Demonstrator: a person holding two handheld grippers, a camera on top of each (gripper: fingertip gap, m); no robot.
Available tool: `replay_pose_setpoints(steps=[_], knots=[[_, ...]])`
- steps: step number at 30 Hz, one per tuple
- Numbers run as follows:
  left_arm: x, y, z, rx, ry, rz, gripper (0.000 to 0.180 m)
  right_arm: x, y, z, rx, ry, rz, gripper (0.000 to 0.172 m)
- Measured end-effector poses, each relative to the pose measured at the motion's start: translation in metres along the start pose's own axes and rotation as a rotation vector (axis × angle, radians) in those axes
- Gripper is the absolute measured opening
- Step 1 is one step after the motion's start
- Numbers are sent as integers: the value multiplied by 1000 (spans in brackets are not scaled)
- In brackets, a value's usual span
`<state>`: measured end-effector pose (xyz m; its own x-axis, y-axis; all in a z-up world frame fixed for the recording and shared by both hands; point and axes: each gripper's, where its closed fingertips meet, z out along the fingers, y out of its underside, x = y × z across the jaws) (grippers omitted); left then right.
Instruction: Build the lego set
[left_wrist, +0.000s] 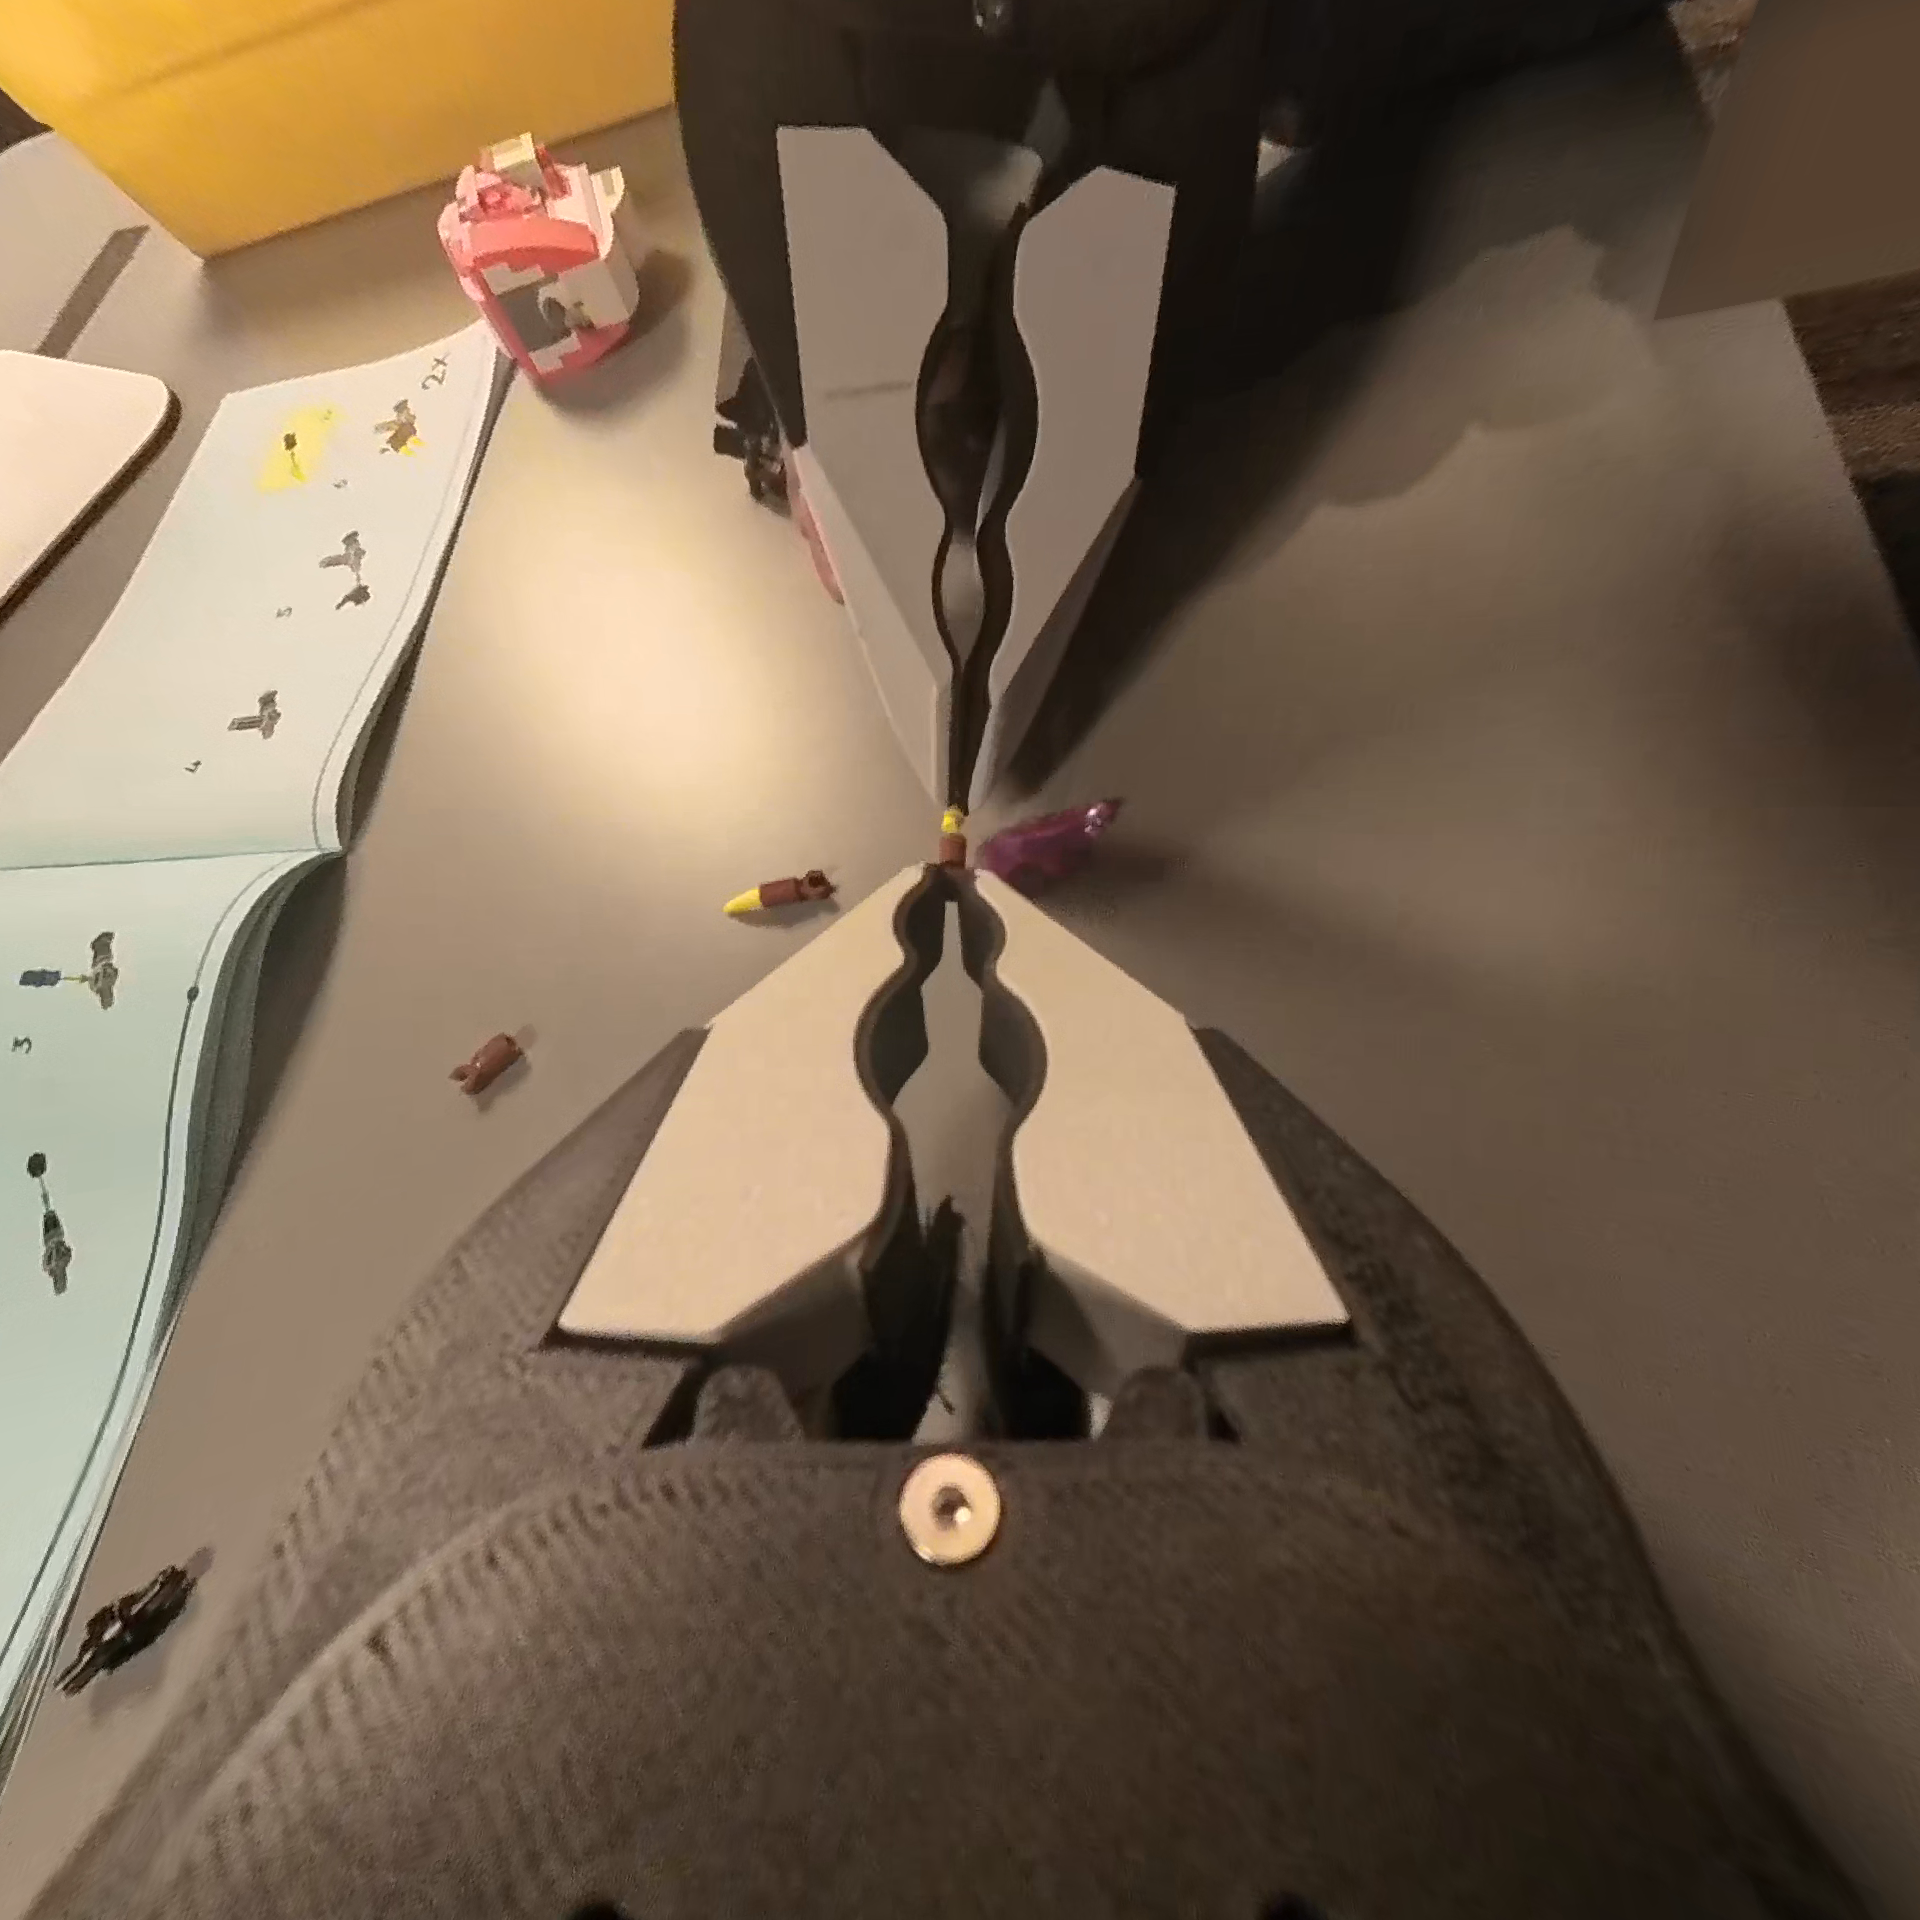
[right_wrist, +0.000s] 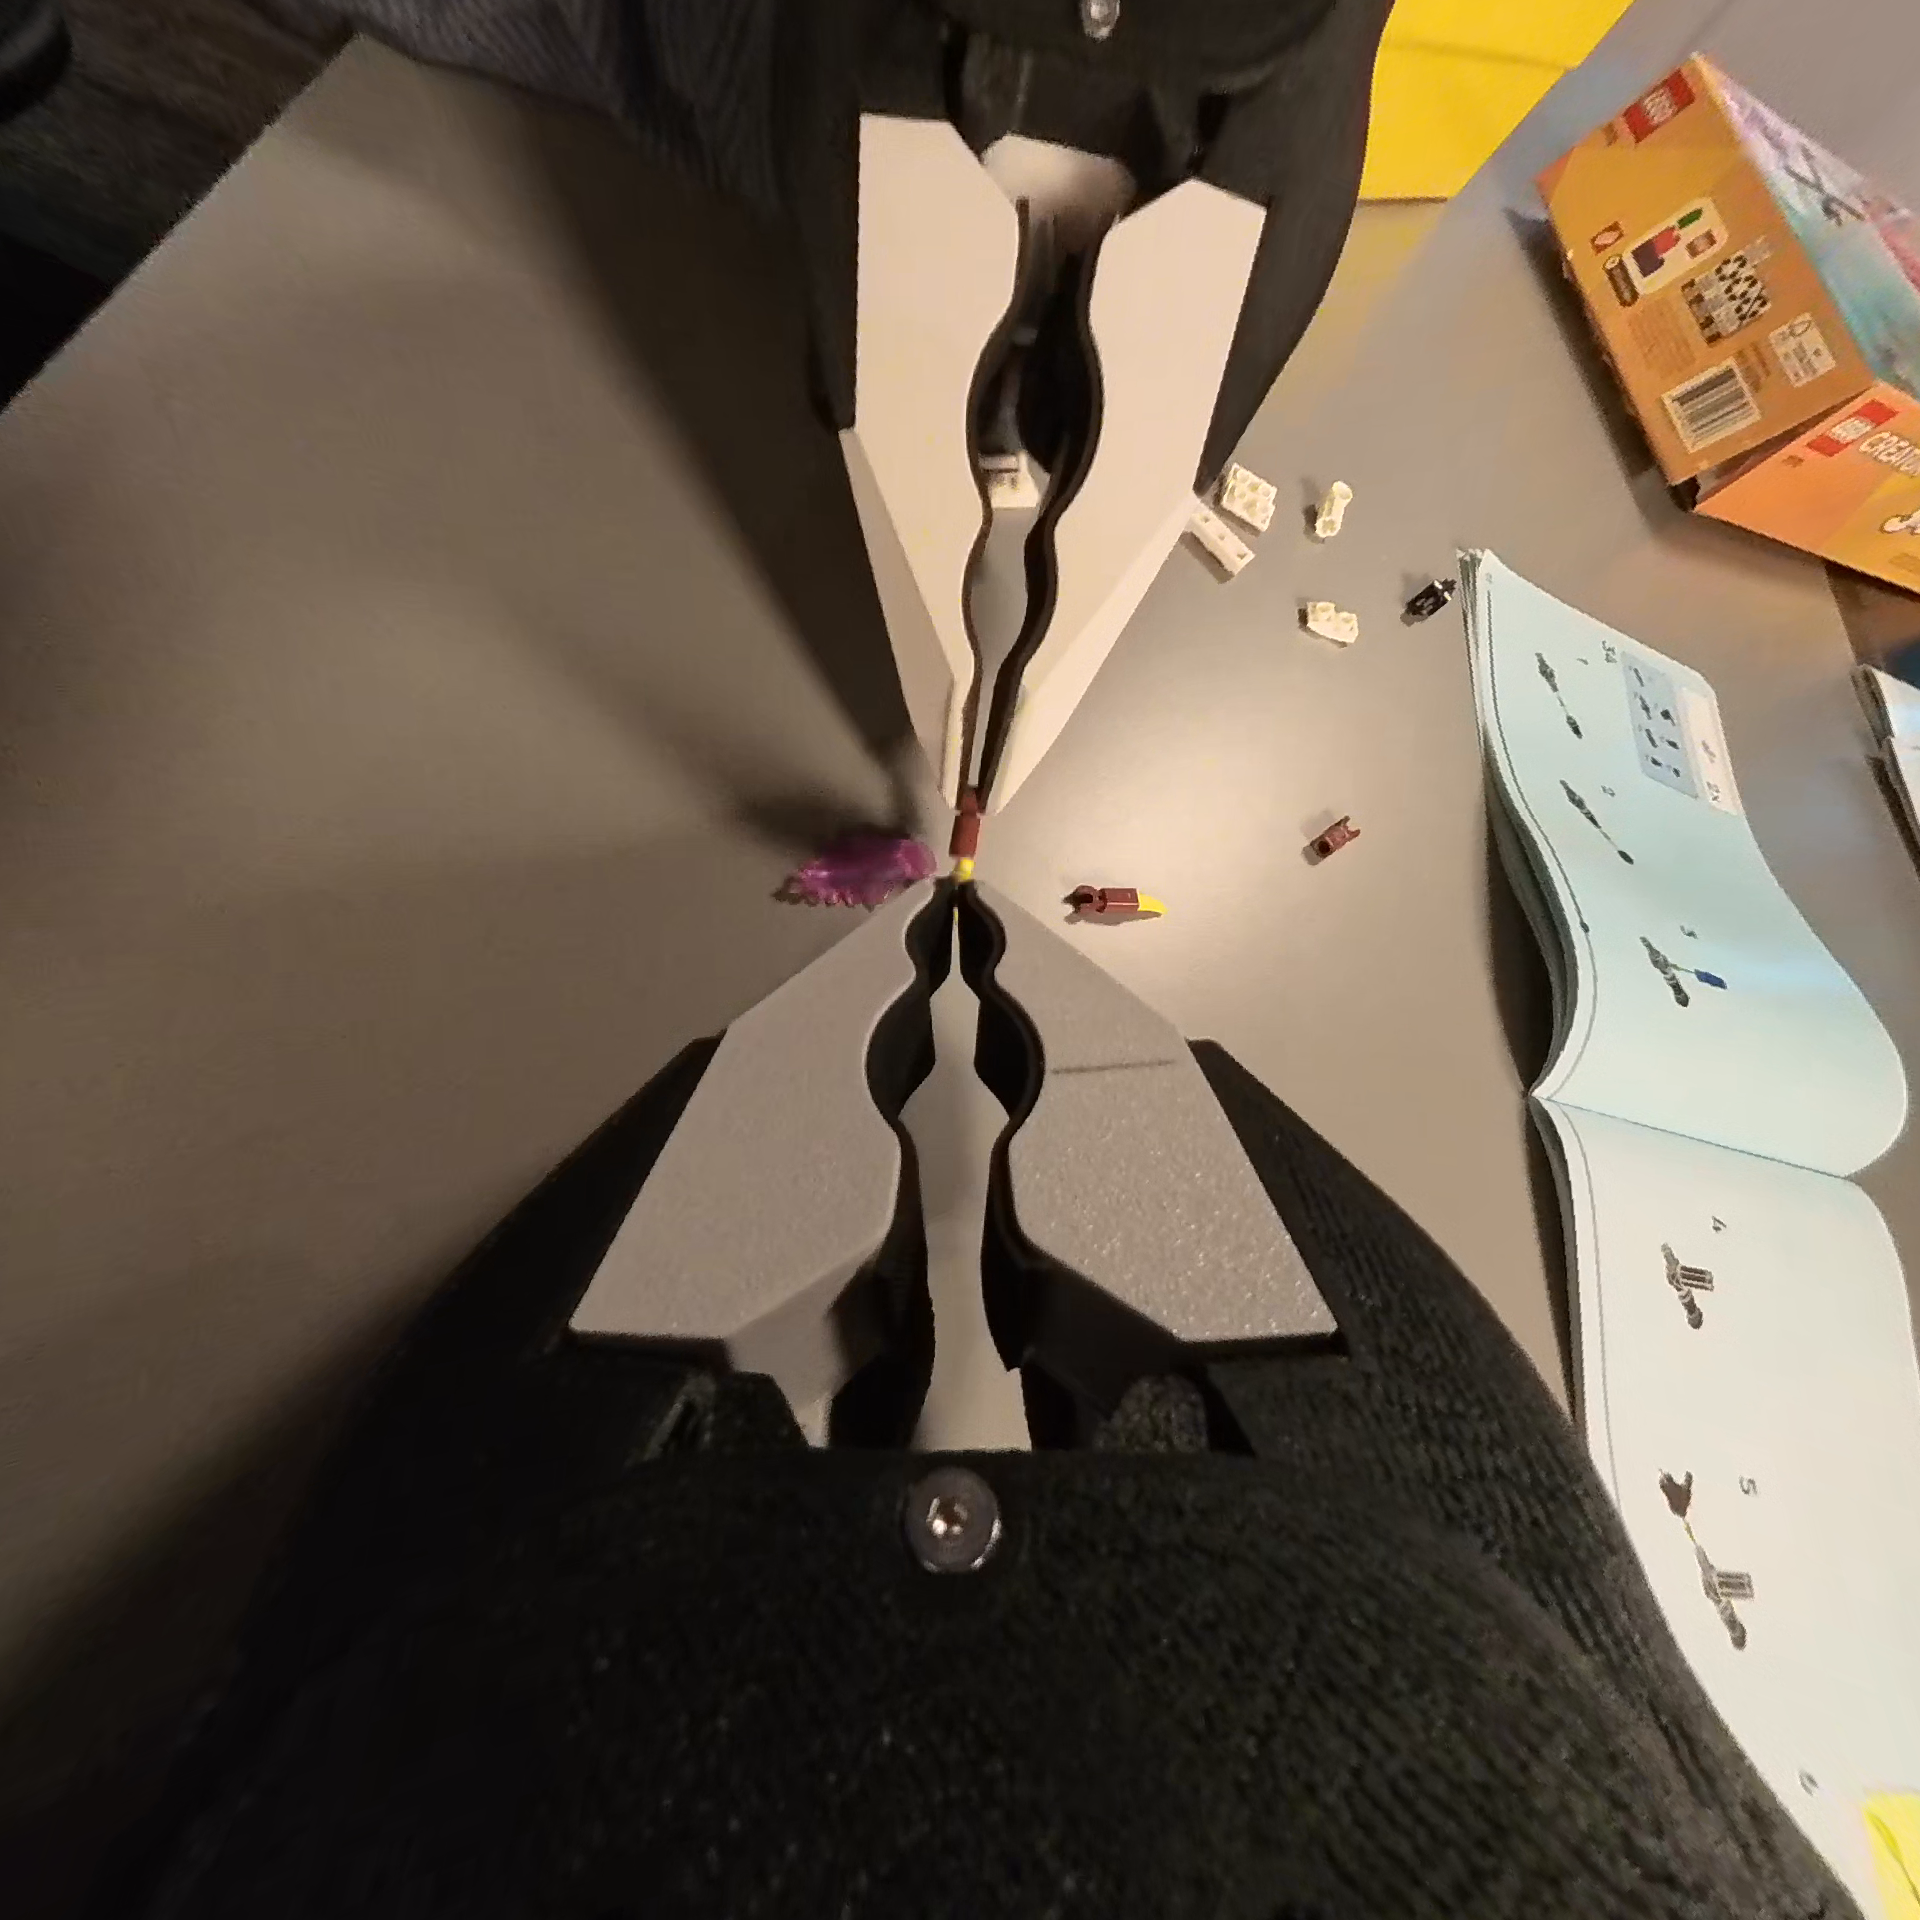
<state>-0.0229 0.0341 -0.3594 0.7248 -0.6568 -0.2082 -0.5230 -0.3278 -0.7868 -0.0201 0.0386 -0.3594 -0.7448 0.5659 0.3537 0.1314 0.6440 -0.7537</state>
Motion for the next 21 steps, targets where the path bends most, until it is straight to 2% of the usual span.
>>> replay_pose_setpoints(steps=[21], knots=[[4, -7, -3, 47, 46, -17, 2, -5, -6, -1, 37, -14, -37, 0]])
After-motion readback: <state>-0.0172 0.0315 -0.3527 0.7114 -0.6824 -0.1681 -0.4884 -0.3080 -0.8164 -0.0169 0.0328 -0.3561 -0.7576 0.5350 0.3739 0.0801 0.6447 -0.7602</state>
